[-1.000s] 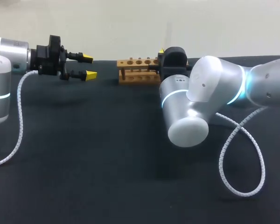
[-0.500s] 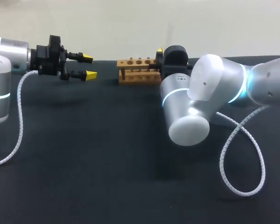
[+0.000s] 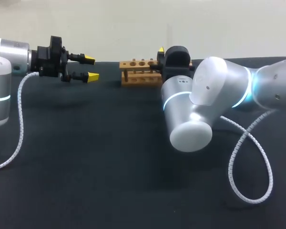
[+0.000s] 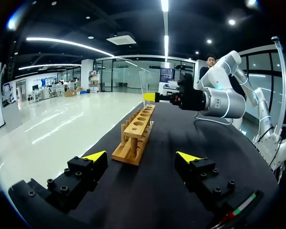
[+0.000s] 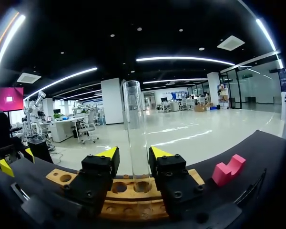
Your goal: Grasp the test tube, adjust it, and insert it.
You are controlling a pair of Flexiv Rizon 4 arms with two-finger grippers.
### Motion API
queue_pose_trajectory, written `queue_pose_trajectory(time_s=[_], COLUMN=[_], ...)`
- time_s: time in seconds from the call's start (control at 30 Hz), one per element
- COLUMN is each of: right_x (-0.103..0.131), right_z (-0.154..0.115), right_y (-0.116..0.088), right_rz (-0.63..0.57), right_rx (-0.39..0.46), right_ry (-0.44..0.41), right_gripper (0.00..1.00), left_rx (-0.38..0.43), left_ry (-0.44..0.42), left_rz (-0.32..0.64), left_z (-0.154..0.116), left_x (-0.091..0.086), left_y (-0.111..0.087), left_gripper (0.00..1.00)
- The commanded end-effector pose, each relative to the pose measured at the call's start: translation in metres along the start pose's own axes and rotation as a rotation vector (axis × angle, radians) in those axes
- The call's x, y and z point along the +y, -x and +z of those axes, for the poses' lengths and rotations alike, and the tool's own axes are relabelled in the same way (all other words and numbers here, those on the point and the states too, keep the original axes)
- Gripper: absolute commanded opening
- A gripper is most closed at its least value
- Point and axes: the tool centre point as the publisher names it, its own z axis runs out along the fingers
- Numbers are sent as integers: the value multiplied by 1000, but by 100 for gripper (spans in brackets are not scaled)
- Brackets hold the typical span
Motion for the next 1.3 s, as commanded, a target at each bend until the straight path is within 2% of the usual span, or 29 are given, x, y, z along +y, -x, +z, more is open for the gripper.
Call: queue_pose_trajectory(time_s=[0.03, 0.1, 0.17, 0.23, 0.27, 0.3, 0.7, 1.3], right_x=[-5, -6, -7, -8, -8, -8, -10, -20], right_z=[-5, -5, -4, -4, -3, -3, -9, -48], right_y=[1, 1, 1, 1, 1, 2, 3, 12], right_rz=[1, 1, 5, 5, 5, 5, 10, 48], right_rx=[-5, -5, -7, -9, -10, -12, -17, -3], right_ry=[180, 175, 168, 165, 163, 163, 152, 114], right_gripper=[41, 35, 13, 11, 3, 0, 0, 0], left_rx=[-3, -3, -3, -3, -3, -3, -3, -3], left_ry=[4, 4, 4, 4, 4, 4, 4, 4], left_rz=[3, 3, 3, 3, 3, 3, 3, 3], left_z=[0, 0, 0, 0, 0, 0, 0, 0], left_x=[-1, -1, -1, -1, -1, -1, -1, -1], left_y=[-1, -1, -1, -1, -1, -1, -1, -1], left_gripper=[100, 100, 100, 100, 100, 100, 100, 100])
